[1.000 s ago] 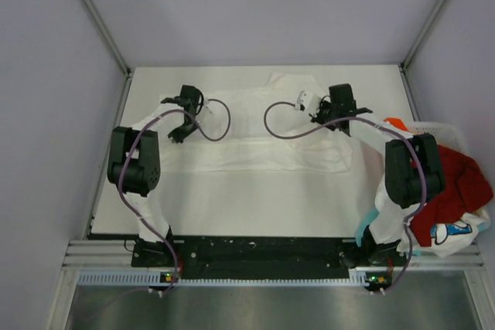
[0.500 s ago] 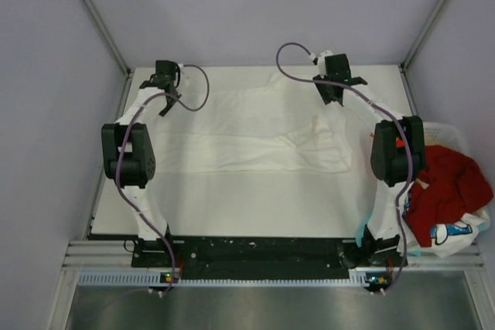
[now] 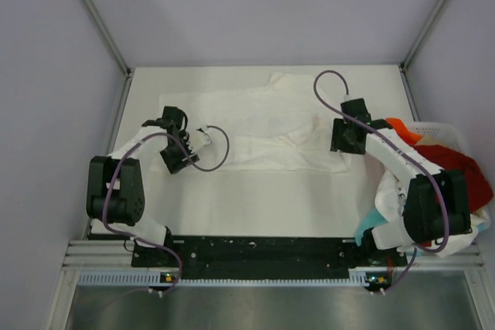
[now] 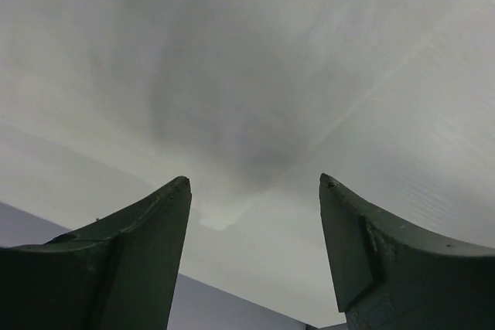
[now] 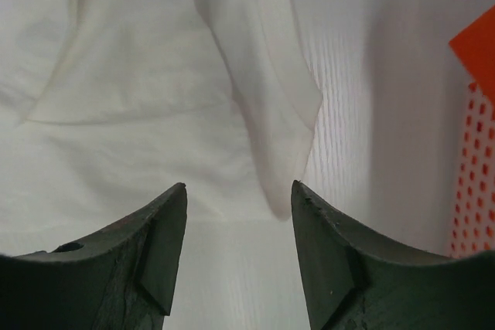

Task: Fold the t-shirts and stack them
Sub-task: Fold the flattened tshirt in 1/3 of the way

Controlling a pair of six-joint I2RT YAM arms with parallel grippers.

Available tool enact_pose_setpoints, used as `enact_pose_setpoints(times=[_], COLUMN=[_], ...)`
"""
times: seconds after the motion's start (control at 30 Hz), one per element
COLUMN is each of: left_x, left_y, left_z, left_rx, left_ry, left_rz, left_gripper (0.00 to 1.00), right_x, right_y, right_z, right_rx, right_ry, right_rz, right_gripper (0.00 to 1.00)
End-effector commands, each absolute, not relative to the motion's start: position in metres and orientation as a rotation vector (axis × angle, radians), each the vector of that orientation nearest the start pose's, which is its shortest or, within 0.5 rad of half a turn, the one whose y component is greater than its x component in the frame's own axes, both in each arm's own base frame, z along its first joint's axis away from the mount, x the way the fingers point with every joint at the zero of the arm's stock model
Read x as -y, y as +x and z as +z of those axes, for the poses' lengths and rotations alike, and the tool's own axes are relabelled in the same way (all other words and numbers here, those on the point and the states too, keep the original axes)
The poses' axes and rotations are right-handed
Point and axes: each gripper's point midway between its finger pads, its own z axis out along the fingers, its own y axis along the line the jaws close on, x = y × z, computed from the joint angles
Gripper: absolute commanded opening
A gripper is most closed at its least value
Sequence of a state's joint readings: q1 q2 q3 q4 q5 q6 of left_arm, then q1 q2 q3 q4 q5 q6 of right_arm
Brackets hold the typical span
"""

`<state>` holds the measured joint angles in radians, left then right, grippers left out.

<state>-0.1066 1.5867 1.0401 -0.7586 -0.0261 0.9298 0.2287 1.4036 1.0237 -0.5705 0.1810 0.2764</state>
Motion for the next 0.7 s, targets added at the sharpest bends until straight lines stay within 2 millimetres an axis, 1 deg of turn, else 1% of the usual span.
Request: enact_pose_setpoints(times=[0.0,0.1,0.2,0.27,0.3,0.33,0.37,0.4,0.43,0.53,0.6,0.67], left_x=[-0.009,-0.016,-0.022,-0.023,-0.022,-0.022,-0.023,-0.024,-0.028,-0.044,-0.050,-0.055], left_y=[0.311,0.311,0.316,0.318,0.318,0.318,0.317,0.318,0.316,0.306,0.293,0.269], left_z=[0.038,0.022,0.013,0.009,0.006,0.007,0.006,0.009,0.012,0.024,0.036,0.042], left_rx=[-2.470,-2.494,-2.544,-2.557,-2.565,-2.569,-2.581,-2.587,-2.602,-2.649,-2.673,-2.718], left_ry=[1.501,1.487,1.419,1.390,1.380,1.374,1.362,1.340,1.326,1.291,1.279,1.296], left_rz=[0.224,0.235,0.240,0.238,0.235,0.233,0.233,0.249,0.275,0.346,0.369,0.371], left_gripper=[0.70,0.65,0.55,0.41,0.32,0.18,0.00,0.00,0.00,0.00,0.00,0.00], right_x=[-0.049,-0.048,-0.042,-0.041,-0.042,-0.042,-0.042,-0.041,-0.040,-0.036,-0.038,-0.041], right_y=[0.312,0.313,0.311,0.308,0.306,0.302,0.298,0.294,0.287,0.266,0.253,0.239], right_z=[0.065,0.040,0.024,0.018,0.017,0.014,0.014,0.014,0.015,0.022,0.028,0.035], right_rx=[-2.597,-2.599,-2.593,-2.603,-2.610,-2.618,-2.617,-2.619,-2.622,-2.622,-2.644,-2.662], right_ry=[0.396,0.466,0.518,0.533,0.537,0.546,0.561,0.572,0.579,0.614,0.629,0.644], right_rz=[-0.068,-0.084,-0.127,-0.123,-0.117,-0.112,-0.103,-0.093,-0.090,-0.092,-0.067,-0.031], right_gripper=[0.56,0.55,0.54,0.50,0.38,0.31,0.21,0.07,0.00,0.00,0.00,0.00])
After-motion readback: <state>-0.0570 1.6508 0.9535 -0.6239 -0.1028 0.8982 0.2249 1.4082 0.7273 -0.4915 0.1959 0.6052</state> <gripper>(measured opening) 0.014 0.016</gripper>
